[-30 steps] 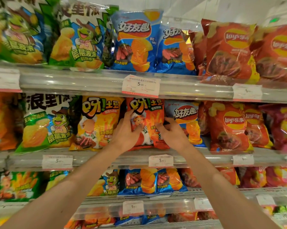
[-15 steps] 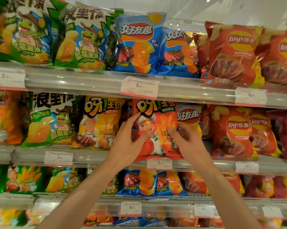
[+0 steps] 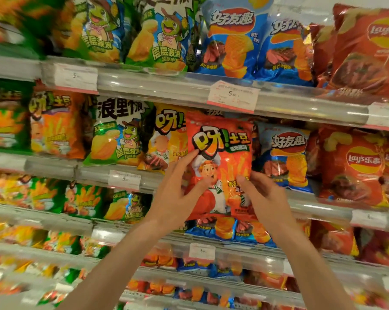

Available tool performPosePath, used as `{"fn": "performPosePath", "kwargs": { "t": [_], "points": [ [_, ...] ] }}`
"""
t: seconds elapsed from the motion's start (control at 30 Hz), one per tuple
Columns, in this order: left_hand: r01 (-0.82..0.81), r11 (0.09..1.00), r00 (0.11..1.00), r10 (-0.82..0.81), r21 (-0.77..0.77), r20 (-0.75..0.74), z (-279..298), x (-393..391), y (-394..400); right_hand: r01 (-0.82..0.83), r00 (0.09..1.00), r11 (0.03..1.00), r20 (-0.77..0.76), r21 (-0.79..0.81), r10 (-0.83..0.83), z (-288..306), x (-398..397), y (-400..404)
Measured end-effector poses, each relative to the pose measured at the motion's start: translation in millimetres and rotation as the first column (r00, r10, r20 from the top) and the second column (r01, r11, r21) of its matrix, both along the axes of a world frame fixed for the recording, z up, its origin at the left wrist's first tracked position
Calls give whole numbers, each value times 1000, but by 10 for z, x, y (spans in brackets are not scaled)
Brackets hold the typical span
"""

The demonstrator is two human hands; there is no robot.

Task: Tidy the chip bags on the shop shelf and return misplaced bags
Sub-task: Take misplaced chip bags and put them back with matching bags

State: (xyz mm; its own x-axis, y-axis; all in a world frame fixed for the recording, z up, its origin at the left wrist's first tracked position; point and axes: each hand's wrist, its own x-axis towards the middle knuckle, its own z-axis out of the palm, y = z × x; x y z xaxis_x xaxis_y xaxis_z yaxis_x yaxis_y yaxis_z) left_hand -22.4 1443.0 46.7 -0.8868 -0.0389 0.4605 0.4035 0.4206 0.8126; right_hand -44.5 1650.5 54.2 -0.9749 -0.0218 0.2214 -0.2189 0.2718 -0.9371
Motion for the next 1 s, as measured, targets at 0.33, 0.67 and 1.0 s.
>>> {"fn": "performPosePath", "kwargs": {
  "t": [0.33, 0.67, 1.0],
  "points": [
    [-32, 998, 998, 29, -58, -50, -22, 635, -1635, 5, 1000, 999, -12, 51, -4, 10, 684, -1574],
    [-189, 982, 981, 189, -7, -33, -10, 1514, -3485, -212, 977, 974, 23, 83, 211, 54, 1146, -3529],
    [-430, 902, 901, 432, 32, -46, -163, 1814, -5191, -463, 885, 886, 69, 12, 461, -91, 894, -5415]
  ]
}}
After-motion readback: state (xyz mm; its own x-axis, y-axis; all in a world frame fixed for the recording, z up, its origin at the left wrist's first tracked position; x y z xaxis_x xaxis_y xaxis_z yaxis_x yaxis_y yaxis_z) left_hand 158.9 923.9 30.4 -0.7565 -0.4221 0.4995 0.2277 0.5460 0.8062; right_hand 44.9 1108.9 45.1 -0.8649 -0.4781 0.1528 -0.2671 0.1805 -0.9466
